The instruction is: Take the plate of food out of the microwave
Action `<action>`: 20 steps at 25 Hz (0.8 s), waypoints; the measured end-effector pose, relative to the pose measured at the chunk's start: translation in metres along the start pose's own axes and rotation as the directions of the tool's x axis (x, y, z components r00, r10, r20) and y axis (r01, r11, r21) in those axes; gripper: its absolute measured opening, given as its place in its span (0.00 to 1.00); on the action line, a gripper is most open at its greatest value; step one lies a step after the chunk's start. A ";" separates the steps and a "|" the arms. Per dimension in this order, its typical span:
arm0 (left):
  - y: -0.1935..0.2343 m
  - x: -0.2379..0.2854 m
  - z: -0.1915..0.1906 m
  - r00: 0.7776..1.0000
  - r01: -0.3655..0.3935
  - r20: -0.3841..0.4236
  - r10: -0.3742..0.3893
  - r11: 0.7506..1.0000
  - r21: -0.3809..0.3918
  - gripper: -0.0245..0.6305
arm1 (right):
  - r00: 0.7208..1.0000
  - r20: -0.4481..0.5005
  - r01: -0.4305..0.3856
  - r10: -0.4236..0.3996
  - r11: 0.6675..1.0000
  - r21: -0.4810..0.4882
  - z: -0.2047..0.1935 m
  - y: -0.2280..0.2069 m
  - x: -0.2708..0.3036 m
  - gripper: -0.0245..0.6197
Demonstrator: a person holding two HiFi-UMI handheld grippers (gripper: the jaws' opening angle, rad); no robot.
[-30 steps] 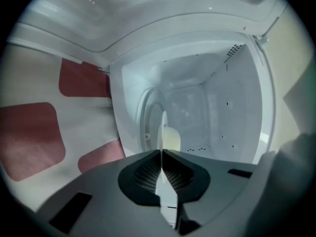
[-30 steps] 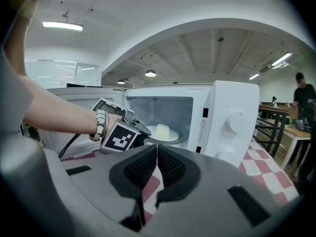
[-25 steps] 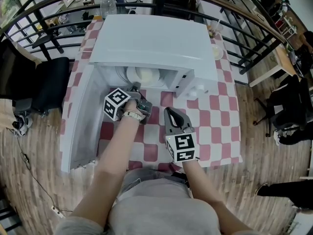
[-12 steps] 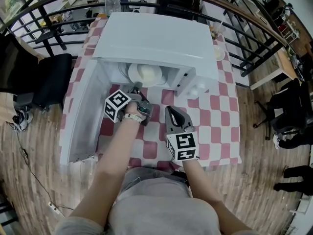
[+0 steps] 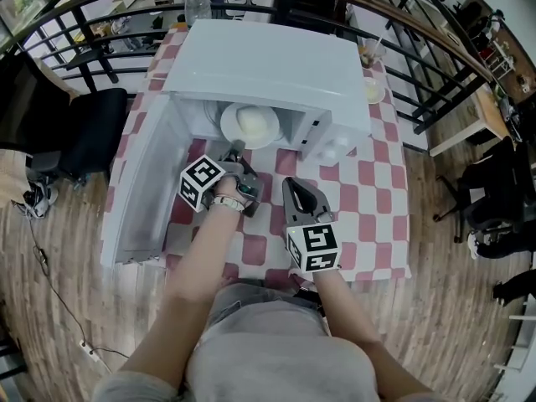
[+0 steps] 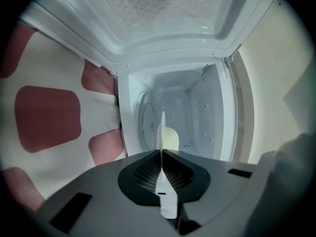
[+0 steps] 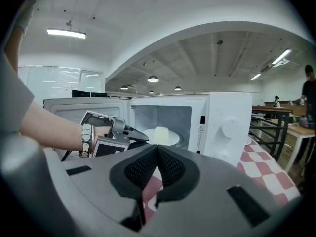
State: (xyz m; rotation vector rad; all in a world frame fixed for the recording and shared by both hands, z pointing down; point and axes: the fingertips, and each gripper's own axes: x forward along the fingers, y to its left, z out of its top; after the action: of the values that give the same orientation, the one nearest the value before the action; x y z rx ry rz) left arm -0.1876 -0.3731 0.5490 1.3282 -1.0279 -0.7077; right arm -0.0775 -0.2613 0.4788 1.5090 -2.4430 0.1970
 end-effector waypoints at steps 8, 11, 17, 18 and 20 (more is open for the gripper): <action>-0.012 -0.018 -0.010 1.000 0.020 0.022 -0.020 1.000 -0.007 0.06 | 0.999 0.016 -0.033 0.033 0.999 -0.005 0.007 0.002 -0.016 0.08; -0.018 -0.024 -0.014 0.999 0.025 0.019 -0.025 1.000 -0.001 0.06 | 0.999 0.026 -0.048 0.048 0.999 0.013 0.013 0.004 -0.020 0.08; -0.029 -0.037 -0.019 0.999 0.034 0.020 -0.034 0.999 0.006 0.06 | 0.998 0.035 -0.052 0.051 0.999 0.007 0.021 0.008 -0.029 0.08; -0.031 -0.040 -0.019 0.999 0.035 0.020 -0.035 0.999 0.007 0.06 | 0.998 0.035 -0.052 0.051 0.999 0.008 0.022 0.009 -0.031 0.08; -0.033 -0.043 -0.021 0.999 0.036 0.021 -0.036 0.999 0.009 0.06 | 0.998 0.035 -0.052 0.051 0.999 0.009 0.022 0.011 -0.033 0.08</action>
State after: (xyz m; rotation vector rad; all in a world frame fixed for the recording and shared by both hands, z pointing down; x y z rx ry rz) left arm -0.1825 -0.3306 0.5093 1.3519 -1.0273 -0.7469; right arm -0.0763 -0.2339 0.4480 1.4664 -2.5131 0.1947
